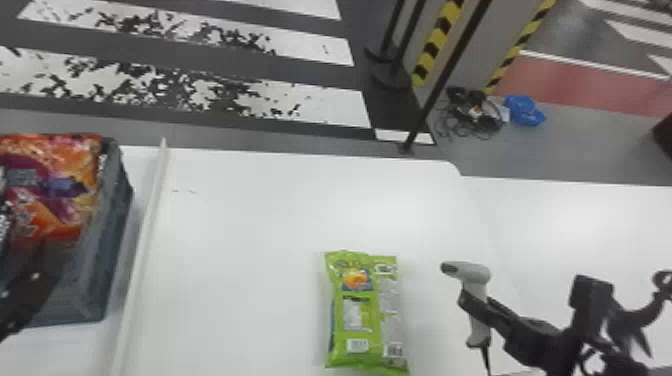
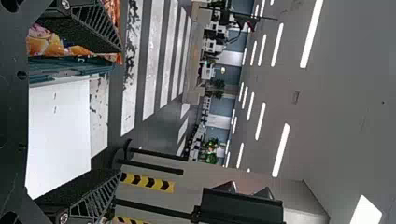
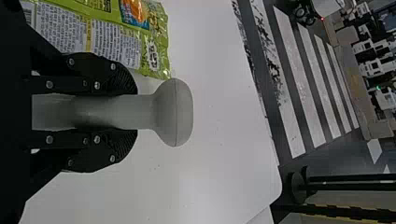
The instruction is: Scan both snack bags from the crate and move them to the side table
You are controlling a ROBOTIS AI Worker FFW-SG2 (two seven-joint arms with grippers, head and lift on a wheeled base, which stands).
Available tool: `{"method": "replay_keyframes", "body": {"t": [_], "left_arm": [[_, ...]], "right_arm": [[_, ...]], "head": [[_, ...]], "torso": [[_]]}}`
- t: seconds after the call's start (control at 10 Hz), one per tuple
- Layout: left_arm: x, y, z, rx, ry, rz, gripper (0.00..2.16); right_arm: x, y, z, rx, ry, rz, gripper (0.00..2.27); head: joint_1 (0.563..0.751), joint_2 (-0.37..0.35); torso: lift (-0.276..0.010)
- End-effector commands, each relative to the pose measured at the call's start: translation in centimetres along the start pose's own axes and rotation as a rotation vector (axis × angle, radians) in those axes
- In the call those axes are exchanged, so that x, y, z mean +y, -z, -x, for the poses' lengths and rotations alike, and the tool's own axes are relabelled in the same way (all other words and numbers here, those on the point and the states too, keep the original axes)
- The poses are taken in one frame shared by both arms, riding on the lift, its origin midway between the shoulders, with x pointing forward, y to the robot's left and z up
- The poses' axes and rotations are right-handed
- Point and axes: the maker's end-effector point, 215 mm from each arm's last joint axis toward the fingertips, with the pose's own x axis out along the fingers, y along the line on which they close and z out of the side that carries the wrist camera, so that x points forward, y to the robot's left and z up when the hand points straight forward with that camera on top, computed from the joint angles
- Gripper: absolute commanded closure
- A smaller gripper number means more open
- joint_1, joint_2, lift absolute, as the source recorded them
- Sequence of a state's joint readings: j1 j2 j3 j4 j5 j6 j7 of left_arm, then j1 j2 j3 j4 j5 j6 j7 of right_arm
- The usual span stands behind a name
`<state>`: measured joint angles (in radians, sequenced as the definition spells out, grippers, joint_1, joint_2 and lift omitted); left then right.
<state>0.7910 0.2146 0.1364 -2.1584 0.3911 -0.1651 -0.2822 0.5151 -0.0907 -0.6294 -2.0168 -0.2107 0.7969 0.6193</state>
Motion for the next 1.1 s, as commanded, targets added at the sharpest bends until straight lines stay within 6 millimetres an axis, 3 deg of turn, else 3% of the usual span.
{"method": "replay_keyframes", "body": {"t": [0.0,0.4,1.0], "left_arm": [[0.3,0.1,0.2,0.003,-0.006,-0.004,0.08],[0.3,0.1,0.8,0.007,-0.001,-0.013,0.08],[0.4,-0.5,1.2,-0.013,0.002,-0.024,0.08]], "right_arm": [[-1.8,0.1,-1.4,0.028,0.014,-0.002,2.24],[-7.2,-0.3,-4.6,0.065,0.062,0.033,2.24],[-8.8,1.8,-7.3,0.133,0.041,0.1,2.24]], "head": [[0.695,-0.298],[0.695,-0.35],[0.695,-0.35]], "torso": [[-0.029],[-0.029],[-0.029]]}}
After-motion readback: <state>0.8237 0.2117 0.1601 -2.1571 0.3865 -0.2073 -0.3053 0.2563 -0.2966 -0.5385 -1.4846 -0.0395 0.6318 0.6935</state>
